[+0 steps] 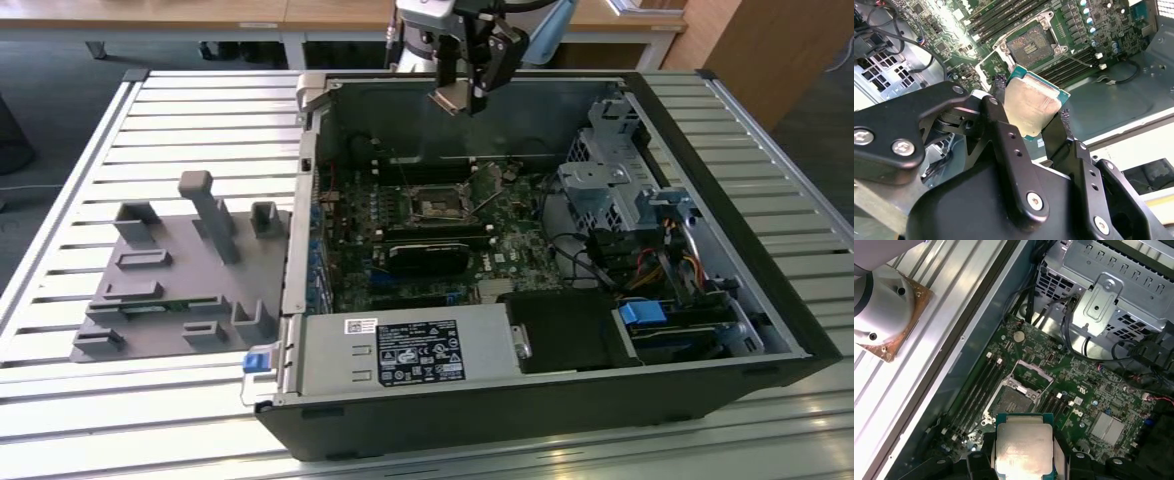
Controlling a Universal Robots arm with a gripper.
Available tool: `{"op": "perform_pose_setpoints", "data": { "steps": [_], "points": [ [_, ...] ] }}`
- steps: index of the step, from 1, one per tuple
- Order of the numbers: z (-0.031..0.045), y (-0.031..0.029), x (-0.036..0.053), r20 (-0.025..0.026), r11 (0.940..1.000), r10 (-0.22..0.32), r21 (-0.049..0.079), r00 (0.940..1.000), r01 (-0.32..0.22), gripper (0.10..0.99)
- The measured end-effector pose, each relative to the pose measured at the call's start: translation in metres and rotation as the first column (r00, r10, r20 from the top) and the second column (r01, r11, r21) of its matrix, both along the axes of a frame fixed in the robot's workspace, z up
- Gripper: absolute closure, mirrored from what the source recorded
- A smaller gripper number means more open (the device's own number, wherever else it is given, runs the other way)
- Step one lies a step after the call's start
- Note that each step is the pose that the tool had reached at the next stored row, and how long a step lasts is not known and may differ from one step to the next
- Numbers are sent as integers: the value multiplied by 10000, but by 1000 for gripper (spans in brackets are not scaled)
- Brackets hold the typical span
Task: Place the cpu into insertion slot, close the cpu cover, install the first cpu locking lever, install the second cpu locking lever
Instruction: 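Place the cpu into insertion slot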
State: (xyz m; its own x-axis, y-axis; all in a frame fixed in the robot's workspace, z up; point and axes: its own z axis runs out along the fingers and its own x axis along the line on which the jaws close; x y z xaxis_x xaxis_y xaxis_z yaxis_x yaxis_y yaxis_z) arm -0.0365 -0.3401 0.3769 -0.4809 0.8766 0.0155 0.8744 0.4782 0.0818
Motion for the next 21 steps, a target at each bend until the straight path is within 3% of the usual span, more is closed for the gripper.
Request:
{"op": "perform_pose_setpoints", "data": {
  "steps": [21],
  "points": [
    [-2,0,0,0,9979,-648,0,9979,648,545]
  ]
}}
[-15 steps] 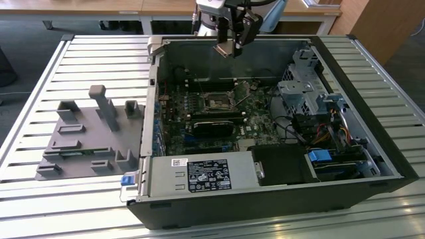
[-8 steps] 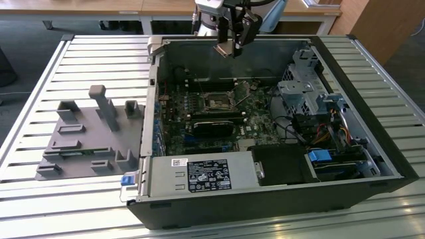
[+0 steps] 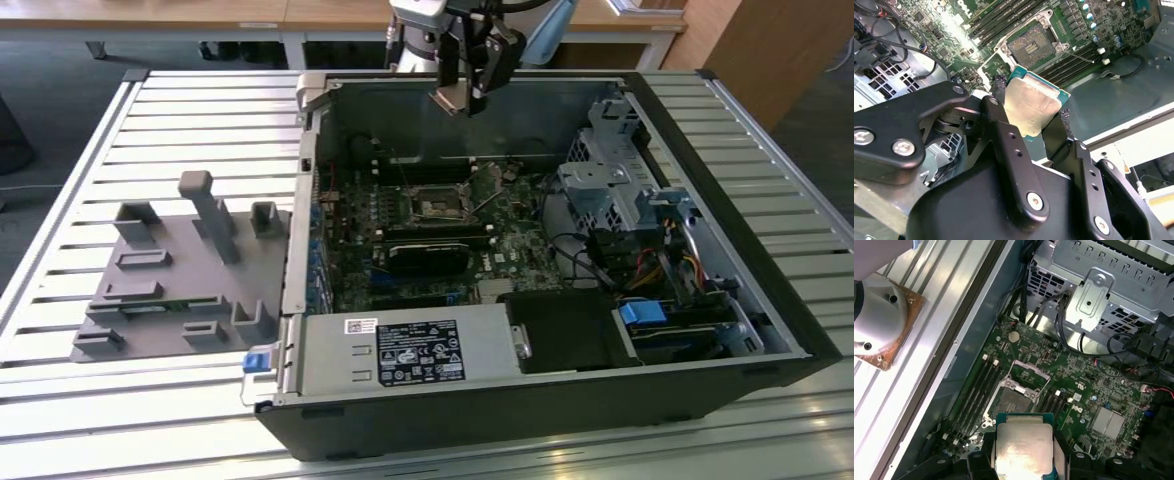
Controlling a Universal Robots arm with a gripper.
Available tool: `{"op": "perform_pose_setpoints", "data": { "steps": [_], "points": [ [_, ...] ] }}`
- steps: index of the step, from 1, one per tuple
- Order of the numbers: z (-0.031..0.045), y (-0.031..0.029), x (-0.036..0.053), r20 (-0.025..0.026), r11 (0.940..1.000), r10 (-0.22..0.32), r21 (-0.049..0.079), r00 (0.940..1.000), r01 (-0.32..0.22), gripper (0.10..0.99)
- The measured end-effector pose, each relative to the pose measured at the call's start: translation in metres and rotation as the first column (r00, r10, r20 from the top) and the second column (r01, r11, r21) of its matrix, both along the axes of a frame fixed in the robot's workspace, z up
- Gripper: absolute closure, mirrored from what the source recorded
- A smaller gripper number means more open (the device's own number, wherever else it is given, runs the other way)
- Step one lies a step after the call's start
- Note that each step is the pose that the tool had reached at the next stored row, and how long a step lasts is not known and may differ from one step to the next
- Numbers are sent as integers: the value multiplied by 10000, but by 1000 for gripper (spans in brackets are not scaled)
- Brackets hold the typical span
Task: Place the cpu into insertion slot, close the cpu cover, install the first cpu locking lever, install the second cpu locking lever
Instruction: 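Place the cpu into insertion slot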
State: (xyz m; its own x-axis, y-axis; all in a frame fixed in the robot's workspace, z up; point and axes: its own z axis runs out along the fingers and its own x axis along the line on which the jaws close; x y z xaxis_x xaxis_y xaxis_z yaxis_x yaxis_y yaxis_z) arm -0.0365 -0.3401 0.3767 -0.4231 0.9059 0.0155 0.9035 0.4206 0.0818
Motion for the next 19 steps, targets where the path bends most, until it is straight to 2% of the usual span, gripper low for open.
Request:
{"op": "perform_pose_setpoints", "data": {
  "steps": [19],
  "points": [
    [-1,0,0,0,9989,-467,0,9989,467,545]
  ]
}}
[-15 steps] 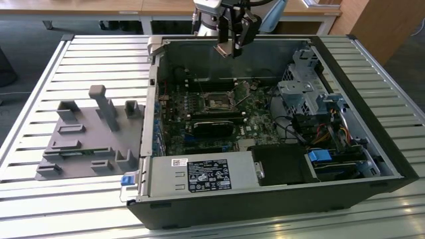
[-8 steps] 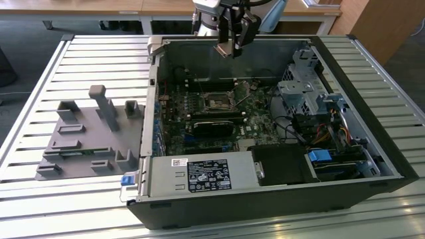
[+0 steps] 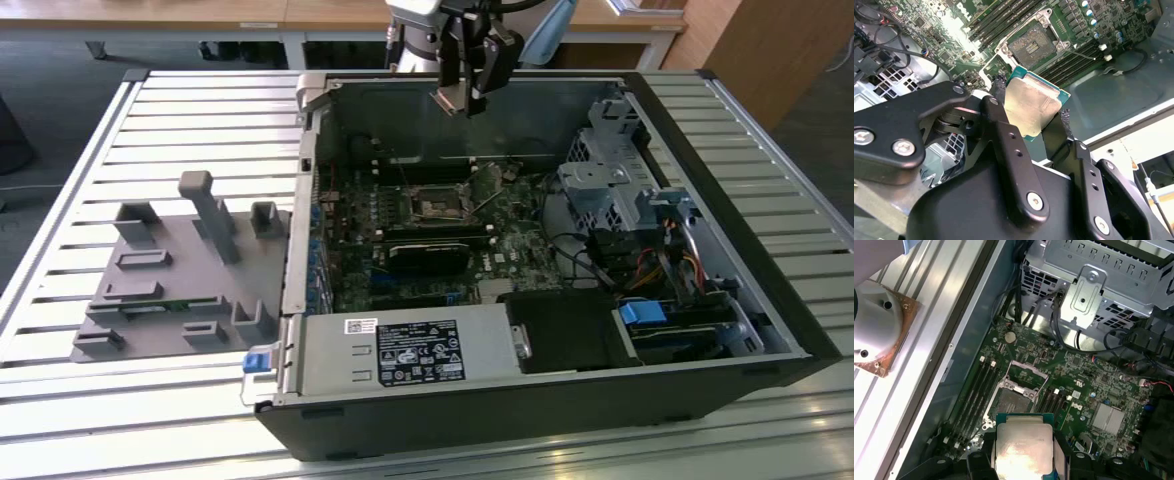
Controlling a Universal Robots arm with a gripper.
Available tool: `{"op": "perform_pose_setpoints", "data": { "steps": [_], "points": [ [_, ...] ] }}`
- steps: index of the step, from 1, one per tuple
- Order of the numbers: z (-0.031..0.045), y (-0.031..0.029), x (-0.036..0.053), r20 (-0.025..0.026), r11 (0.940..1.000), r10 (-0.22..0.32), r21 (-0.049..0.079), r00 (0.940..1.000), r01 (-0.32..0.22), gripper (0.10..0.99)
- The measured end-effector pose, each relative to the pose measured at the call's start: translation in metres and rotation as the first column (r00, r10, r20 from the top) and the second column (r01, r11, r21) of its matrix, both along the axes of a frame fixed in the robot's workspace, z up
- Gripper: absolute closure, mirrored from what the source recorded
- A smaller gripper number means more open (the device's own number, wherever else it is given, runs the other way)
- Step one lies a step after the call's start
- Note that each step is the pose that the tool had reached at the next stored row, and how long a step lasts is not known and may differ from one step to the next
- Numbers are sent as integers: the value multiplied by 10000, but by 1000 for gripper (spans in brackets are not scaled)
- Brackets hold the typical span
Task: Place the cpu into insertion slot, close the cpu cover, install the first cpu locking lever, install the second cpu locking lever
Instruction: 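Place the cpu into insertion slot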
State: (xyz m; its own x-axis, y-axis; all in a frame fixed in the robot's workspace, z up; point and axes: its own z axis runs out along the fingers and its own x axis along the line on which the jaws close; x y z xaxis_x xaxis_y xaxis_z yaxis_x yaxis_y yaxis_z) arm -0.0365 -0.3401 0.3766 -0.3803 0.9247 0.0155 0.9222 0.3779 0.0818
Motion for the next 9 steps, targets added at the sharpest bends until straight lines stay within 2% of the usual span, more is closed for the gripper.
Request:
{"op": "perform_pose_setpoints", "data": {
  "steps": [9],
  "points": [
    [-1,0,0,0,9998,-194,0,9998,194,545]
  ]
}}
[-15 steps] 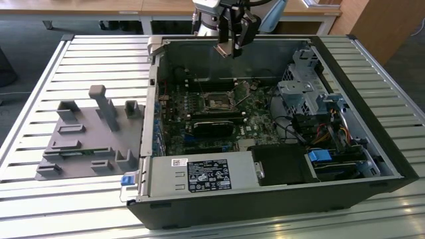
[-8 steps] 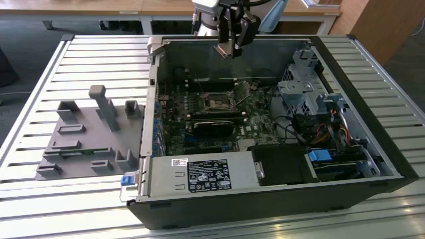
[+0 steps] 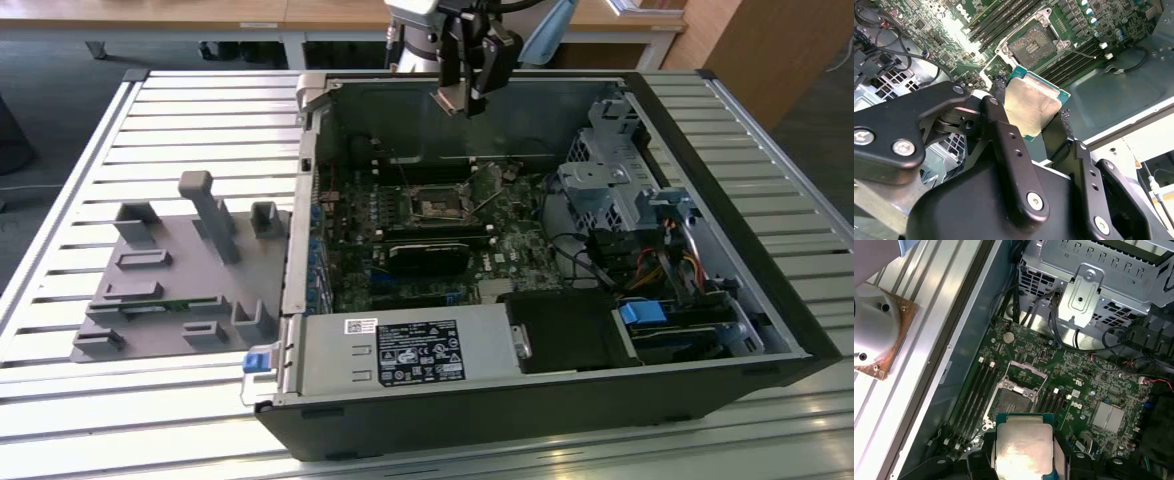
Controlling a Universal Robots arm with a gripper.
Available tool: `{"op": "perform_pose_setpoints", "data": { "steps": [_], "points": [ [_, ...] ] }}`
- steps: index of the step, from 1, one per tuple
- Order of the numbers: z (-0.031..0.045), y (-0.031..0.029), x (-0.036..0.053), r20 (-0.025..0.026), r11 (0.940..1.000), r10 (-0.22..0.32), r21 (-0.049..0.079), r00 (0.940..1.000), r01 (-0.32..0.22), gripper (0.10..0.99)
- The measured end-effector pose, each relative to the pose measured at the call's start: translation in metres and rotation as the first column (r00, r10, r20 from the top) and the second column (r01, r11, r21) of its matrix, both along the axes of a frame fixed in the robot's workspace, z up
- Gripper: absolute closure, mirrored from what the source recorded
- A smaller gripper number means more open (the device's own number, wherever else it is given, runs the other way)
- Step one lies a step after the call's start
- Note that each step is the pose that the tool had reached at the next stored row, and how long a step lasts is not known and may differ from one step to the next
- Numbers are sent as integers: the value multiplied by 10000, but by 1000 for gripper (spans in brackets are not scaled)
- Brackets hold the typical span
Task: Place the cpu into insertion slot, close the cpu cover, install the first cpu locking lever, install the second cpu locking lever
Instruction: 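Place the cpu into insertion slot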
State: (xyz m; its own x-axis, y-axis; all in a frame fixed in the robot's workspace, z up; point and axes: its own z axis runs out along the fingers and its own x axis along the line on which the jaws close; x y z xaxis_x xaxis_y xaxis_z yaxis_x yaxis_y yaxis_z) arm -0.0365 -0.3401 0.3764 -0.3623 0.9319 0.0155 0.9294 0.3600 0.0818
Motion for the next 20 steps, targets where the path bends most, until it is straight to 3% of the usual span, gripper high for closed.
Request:
{"op": "perform_pose_setpoints", "data": {
  "steps": [6,11,20],
  "points": [
    [-11,0,-3,-1,9999,-161,-1,9999,161,545],
    [-64,0,-4,-3,9988,-498,-35,9988,498,545],
    [-116,0,-3,11,9884,-1509,-195,9885,1509,545]
  ]
}}
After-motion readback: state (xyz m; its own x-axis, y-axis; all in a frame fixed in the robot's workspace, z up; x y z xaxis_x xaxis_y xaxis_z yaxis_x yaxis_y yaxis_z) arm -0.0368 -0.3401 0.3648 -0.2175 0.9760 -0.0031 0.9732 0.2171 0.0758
